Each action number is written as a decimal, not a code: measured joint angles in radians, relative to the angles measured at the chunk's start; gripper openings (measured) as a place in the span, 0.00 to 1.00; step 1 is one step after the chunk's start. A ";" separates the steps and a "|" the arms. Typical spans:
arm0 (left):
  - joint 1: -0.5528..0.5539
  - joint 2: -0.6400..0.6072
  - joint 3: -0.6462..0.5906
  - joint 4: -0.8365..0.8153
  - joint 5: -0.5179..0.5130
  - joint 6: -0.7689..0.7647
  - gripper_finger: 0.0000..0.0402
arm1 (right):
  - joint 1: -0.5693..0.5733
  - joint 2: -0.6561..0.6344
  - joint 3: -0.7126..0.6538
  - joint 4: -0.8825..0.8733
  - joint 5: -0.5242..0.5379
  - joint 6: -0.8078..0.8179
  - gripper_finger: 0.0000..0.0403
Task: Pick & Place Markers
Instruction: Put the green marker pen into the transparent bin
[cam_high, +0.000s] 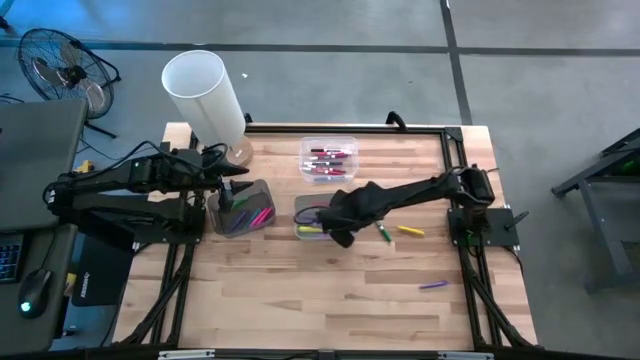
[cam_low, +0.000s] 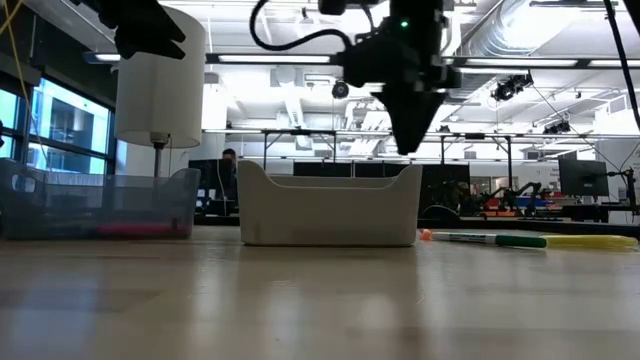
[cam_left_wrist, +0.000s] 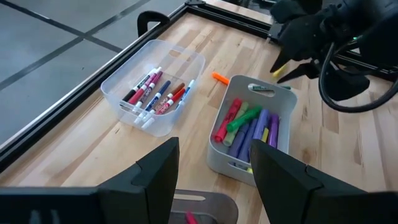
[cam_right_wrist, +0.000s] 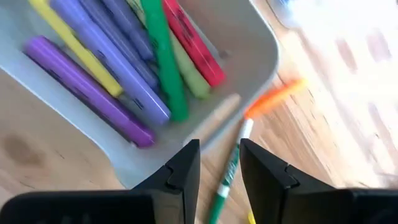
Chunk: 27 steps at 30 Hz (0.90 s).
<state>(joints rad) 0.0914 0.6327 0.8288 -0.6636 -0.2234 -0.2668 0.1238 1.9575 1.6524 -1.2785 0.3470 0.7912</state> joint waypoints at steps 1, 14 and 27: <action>0.000 0.000 0.000 0.000 0.000 0.000 0.48 | 0.005 0.000 0.000 -0.022 0.011 0.016 0.25; 0.000 0.000 0.000 0.003 -0.004 0.000 0.48 | 0.017 -0.107 -0.289 0.141 -0.048 0.213 0.26; 0.000 0.004 0.000 0.013 -0.026 0.038 0.48 | 0.014 -0.316 -0.650 0.419 -0.153 0.379 0.26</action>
<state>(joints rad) 0.0915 0.6369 0.8288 -0.6506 -0.2494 -0.2291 0.1375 1.6413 1.0027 -0.8599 0.1935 1.1704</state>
